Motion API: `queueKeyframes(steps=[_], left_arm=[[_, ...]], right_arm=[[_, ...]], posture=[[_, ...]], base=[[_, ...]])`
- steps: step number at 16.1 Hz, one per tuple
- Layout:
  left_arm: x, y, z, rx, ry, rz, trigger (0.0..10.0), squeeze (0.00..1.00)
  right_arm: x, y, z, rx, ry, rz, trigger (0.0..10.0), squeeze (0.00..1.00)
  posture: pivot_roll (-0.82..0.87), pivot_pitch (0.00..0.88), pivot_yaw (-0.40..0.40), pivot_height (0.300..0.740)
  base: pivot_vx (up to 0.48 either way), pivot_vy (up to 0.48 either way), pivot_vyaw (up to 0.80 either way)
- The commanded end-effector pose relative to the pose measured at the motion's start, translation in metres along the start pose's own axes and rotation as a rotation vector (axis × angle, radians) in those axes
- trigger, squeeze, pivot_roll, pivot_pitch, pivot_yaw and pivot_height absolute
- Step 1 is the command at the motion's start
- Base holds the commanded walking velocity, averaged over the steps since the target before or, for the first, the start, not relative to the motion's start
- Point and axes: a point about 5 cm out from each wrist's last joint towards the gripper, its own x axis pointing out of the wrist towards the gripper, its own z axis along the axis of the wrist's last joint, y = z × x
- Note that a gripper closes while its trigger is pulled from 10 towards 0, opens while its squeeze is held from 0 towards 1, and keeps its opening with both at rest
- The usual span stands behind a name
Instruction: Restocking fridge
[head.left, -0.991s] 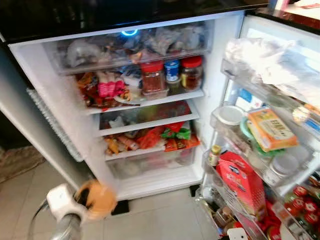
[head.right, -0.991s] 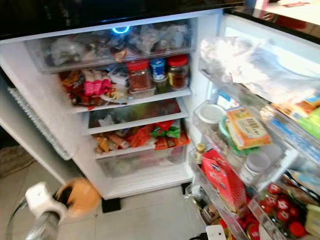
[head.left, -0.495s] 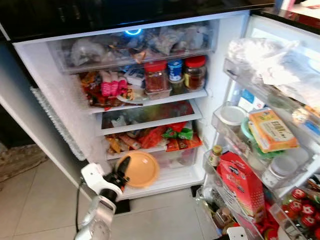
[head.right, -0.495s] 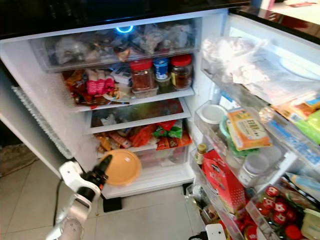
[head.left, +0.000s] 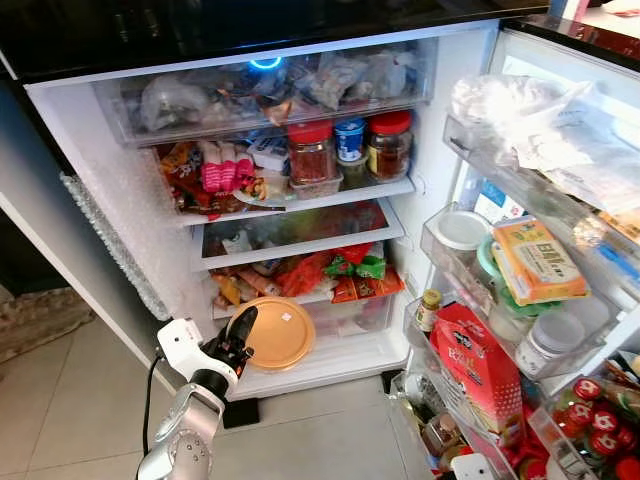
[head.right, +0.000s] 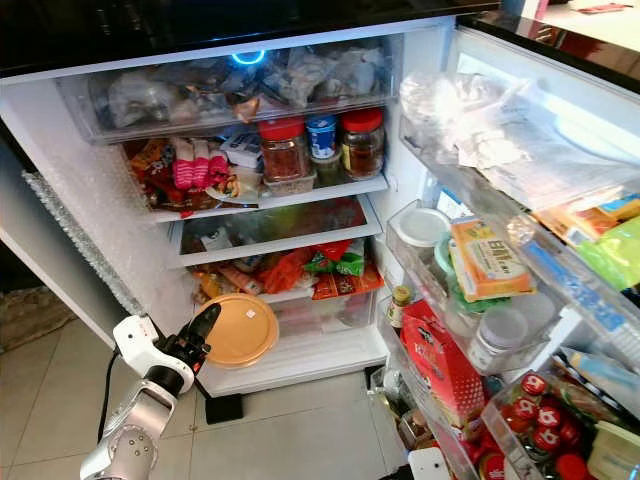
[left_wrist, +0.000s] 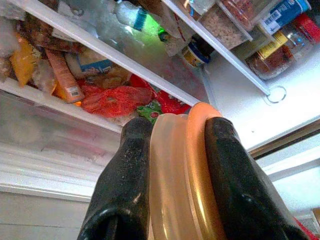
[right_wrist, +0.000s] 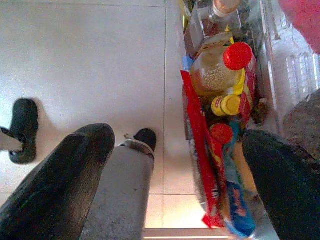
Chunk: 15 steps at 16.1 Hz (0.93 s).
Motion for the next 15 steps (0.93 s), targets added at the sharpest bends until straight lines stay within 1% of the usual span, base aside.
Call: queueKeyframes(steps=[1, 2, 4, 7, 15], left_arm=[[0.002, -0.0049, 0.0074, 0.003, -0.018, -0.021, 10.0, 0.0], [0.0013, -0.0058, 0.0051, -0.002, -0.008, -0.025, 10.0, 0.0], [0.0016, -0.0054, 0.0059, -0.007, -0.011, -0.021, 10.0, 0.0], [0.0028, -0.0053, 0.0076, -0.006, -0.013, -0.023, 10.0, 0.0], [0.0064, -0.0095, 0.0052, -0.01, -0.002, -0.041, 10.0, 0.0]], right_arm=[[0.0, 0.0018, -0.0005, -0.024, 0.002, 0.006, 10.0, 0.0], [0.0002, 0.002, 0.0002, -0.066, 0.005, 0.015, 10.0, 0.0], [0.0002, 0.0018, -0.0004, -0.079, 0.012, 0.015, 10.0, 0.0], [0.0001, 0.0015, -0.0008, -0.104, 0.014, 0.021, 10.0, 0.0], [0.0001, 0.0017, -0.0011, -0.102, 0.017, 0.023, 10.0, 0.0]], posture=[[-0.09, 0.0, 0.071, 0.74], [-0.09, 0.0, 0.067, 0.74], [-0.09, 0.0, 0.065, 0.74], [-0.09, 0.0, 0.064, 0.74], [-0.1, 0.0, 0.064, 0.74]], base=[[0.0, 0.0, 0.0], [0.341, 0.0, 0.0], [0.352, 0.0, 0.0], [0.354, 0.0, 0.74], [0.365, 0.0, 0.0]])
